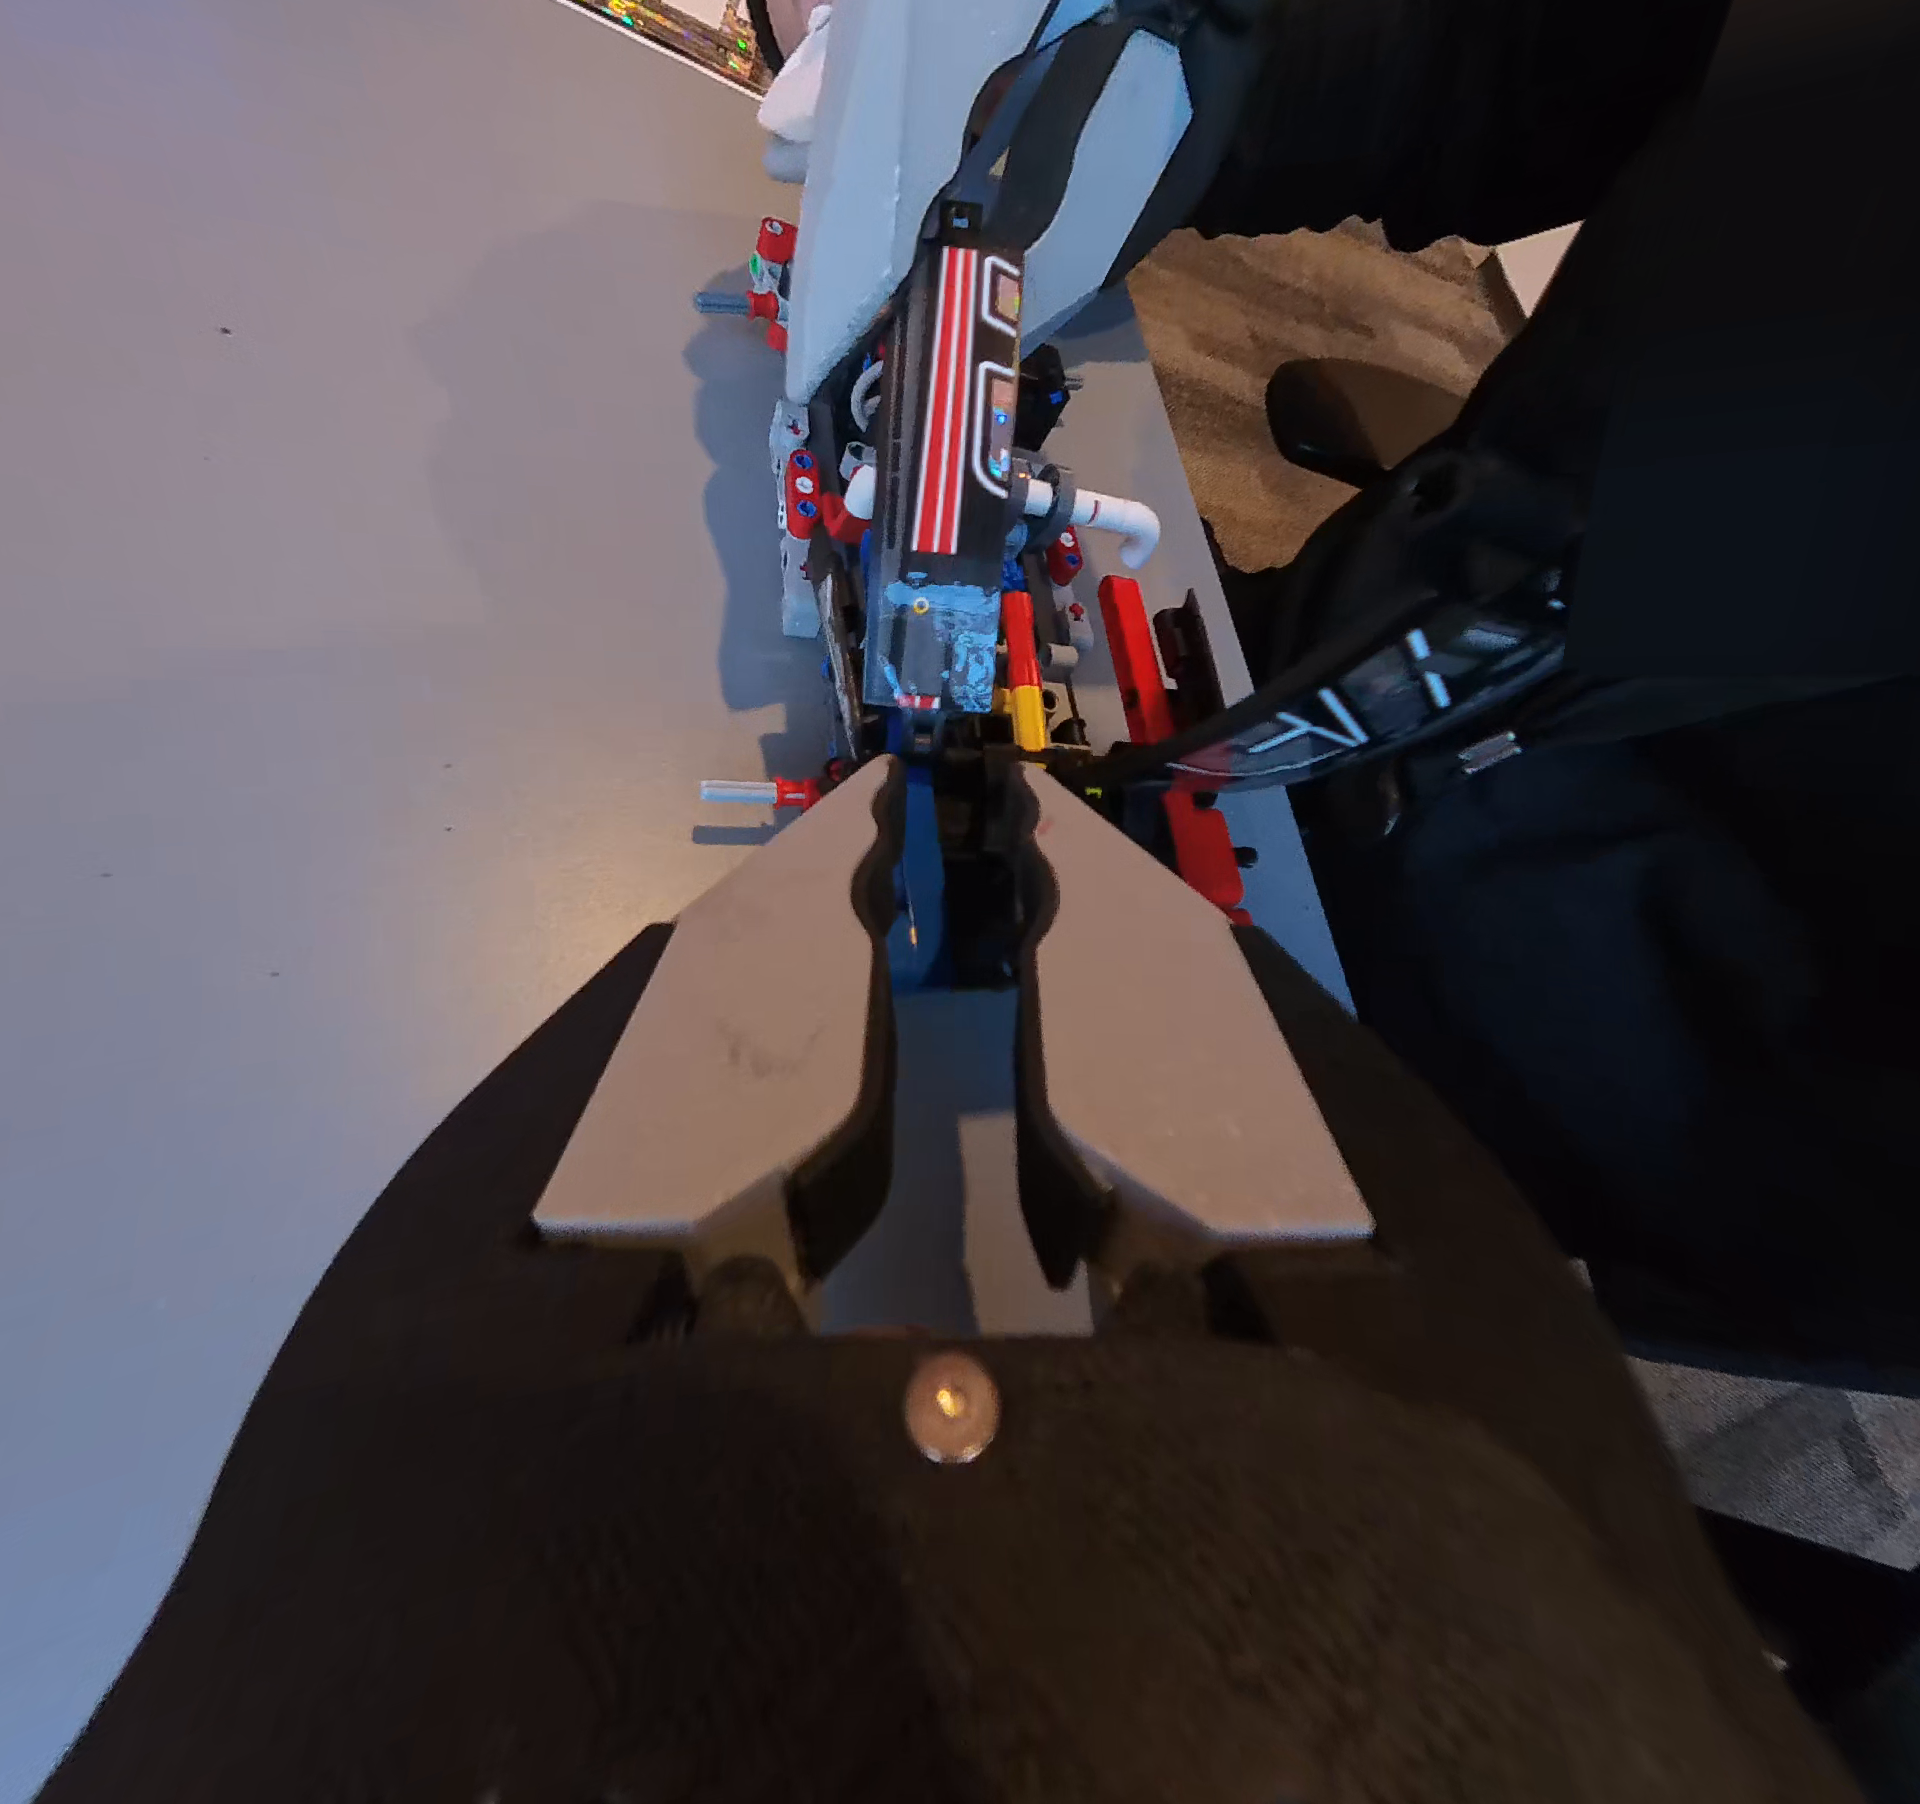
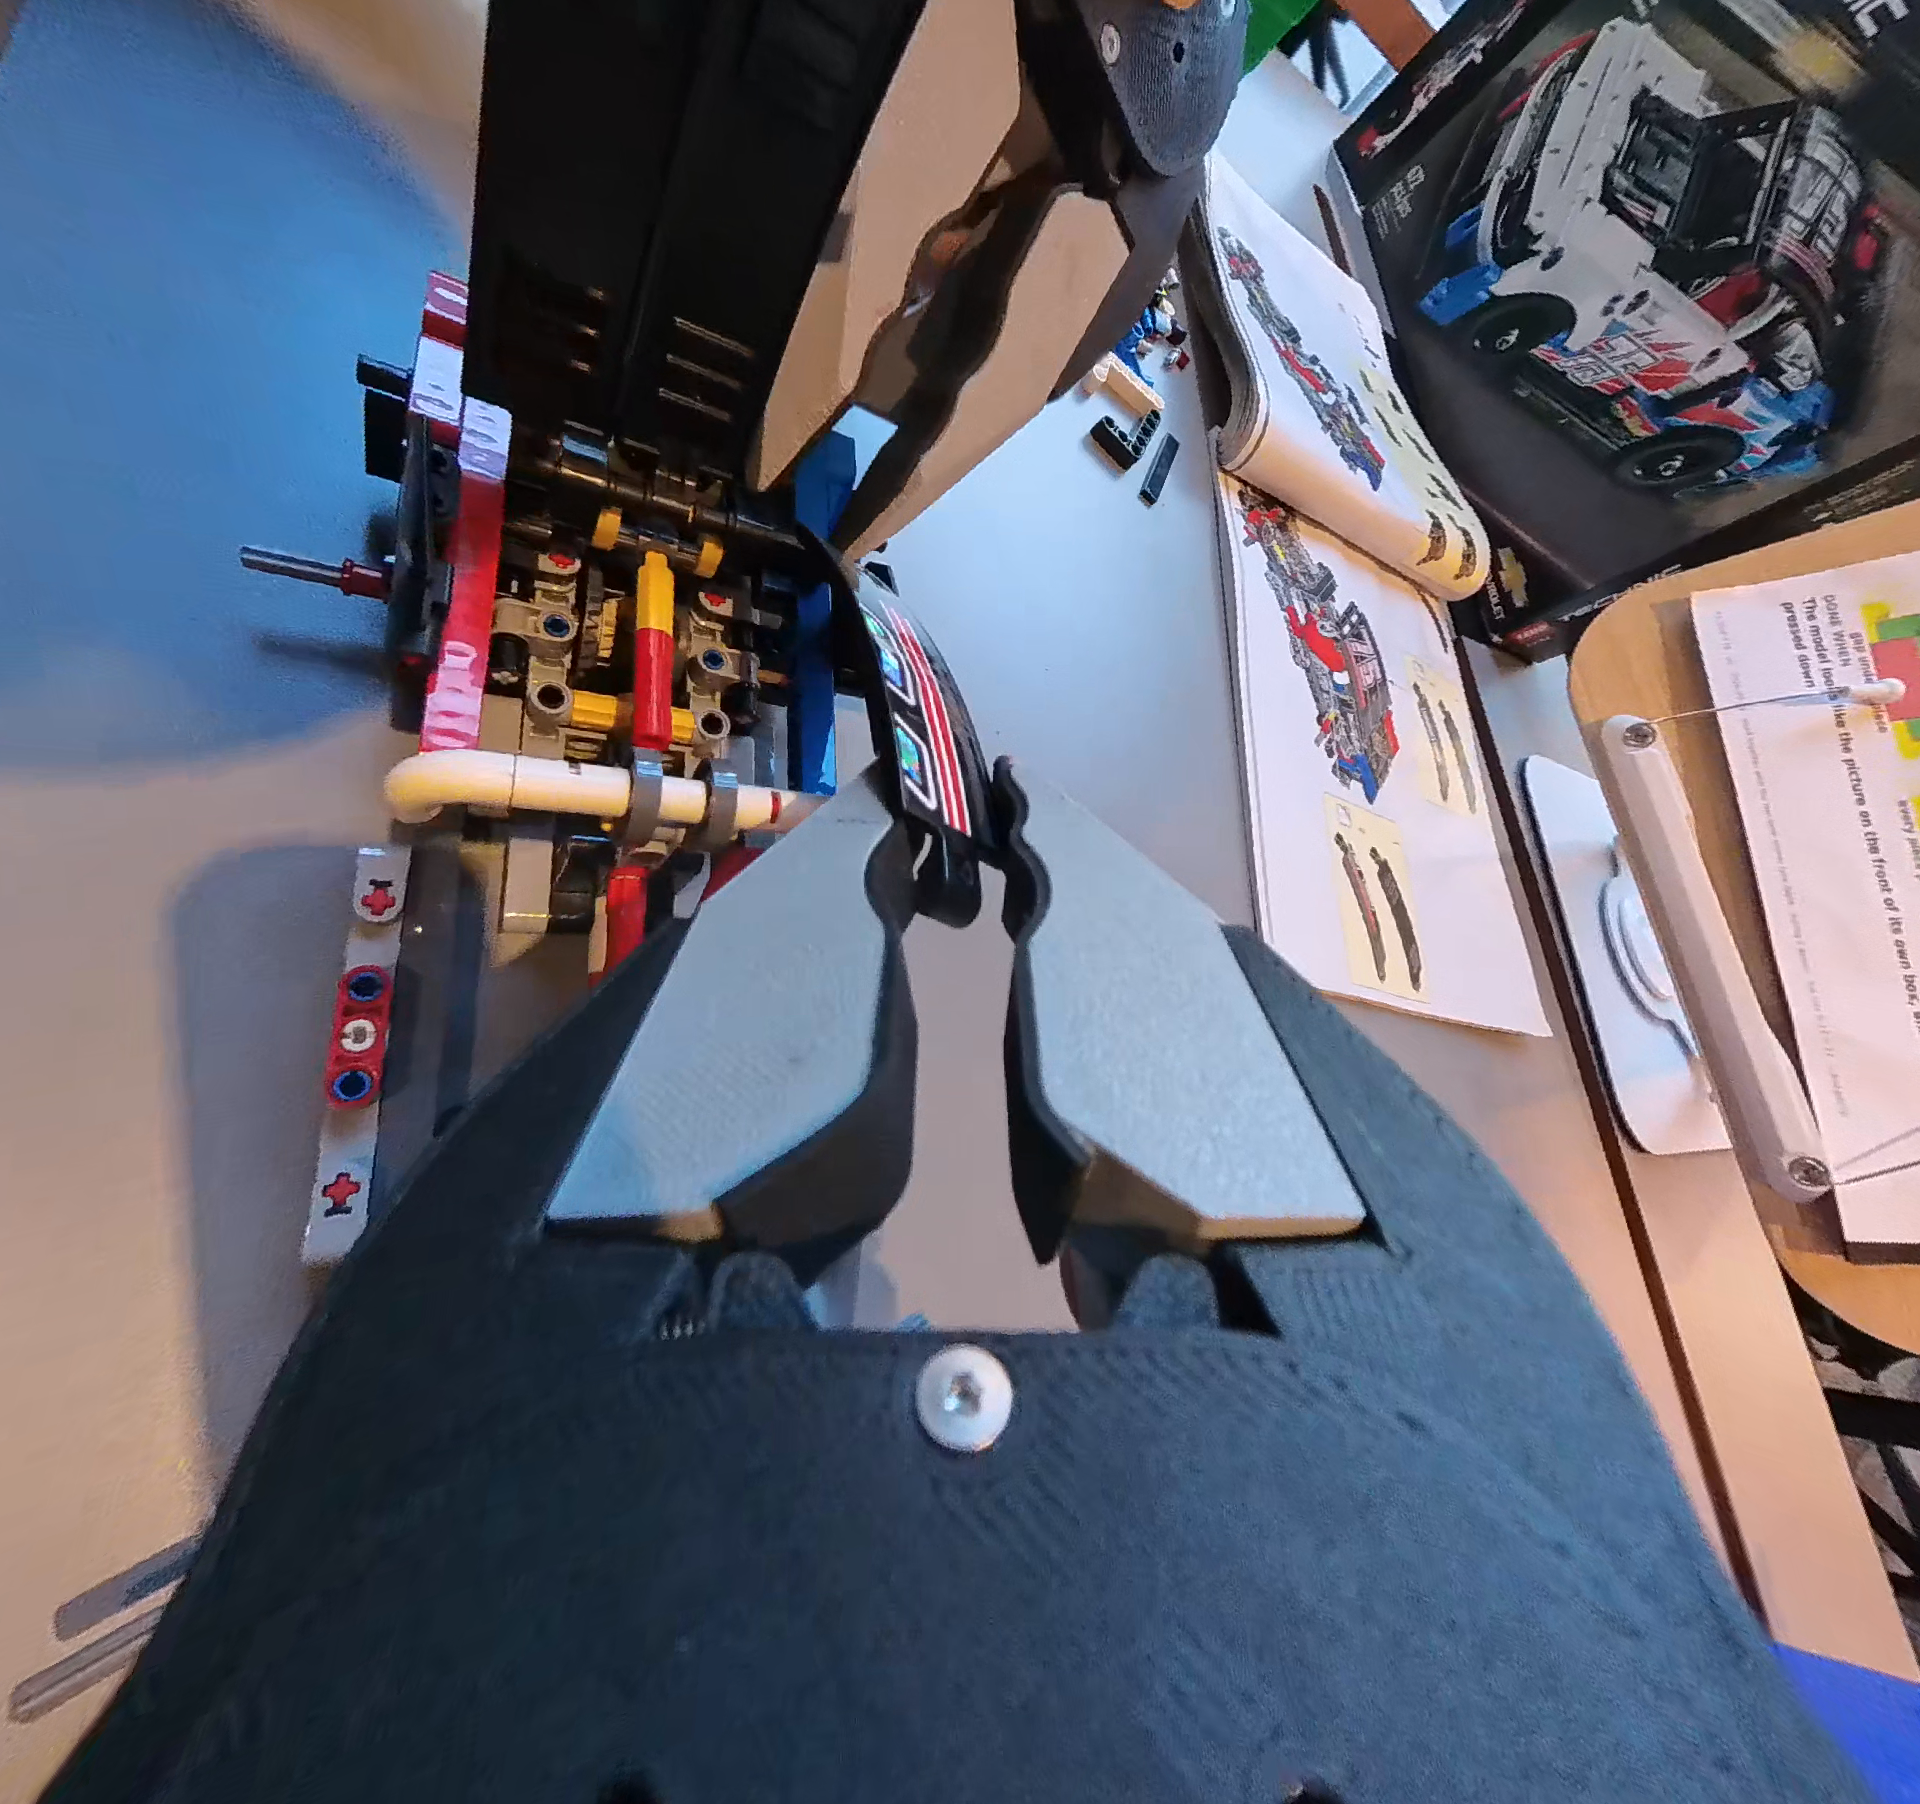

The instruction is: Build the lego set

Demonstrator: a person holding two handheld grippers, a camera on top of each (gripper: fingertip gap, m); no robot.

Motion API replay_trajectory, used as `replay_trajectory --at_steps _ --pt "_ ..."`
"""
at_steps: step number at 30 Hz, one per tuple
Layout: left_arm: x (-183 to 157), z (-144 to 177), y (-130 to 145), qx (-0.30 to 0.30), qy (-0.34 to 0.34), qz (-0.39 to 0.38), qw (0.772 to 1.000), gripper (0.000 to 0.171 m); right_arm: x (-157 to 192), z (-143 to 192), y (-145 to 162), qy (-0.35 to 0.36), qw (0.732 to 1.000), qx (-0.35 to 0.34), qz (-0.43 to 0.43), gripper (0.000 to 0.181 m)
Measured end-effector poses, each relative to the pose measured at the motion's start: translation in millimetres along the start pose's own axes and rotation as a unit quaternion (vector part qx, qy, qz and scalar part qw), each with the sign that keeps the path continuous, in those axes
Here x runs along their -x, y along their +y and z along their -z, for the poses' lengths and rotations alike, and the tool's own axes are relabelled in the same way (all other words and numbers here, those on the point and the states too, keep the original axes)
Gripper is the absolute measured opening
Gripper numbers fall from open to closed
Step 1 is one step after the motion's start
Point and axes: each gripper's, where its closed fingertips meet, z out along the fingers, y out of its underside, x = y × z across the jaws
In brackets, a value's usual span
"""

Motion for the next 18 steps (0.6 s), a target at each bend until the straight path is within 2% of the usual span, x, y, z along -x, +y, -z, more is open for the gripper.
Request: replay_trajectory --at_steps 4,10,18 --pt "-1 0 0 -0.006 0.011 -0.007 1.000 0.017 0 0 -1 -0.006 0.999 0.004 0.045 0.009" --pt "-3 -5 1 -0.025 0.026 -0.015 0.999 0.004 2 1 -7 -0.028 0.994 -0.012 0.103 0.009" --pt "-14 -7 6 -0.036 0.059 -0.008 0.998 0.000 18 3 -5 -0.091 0.991 -0.025 0.095 0.010"
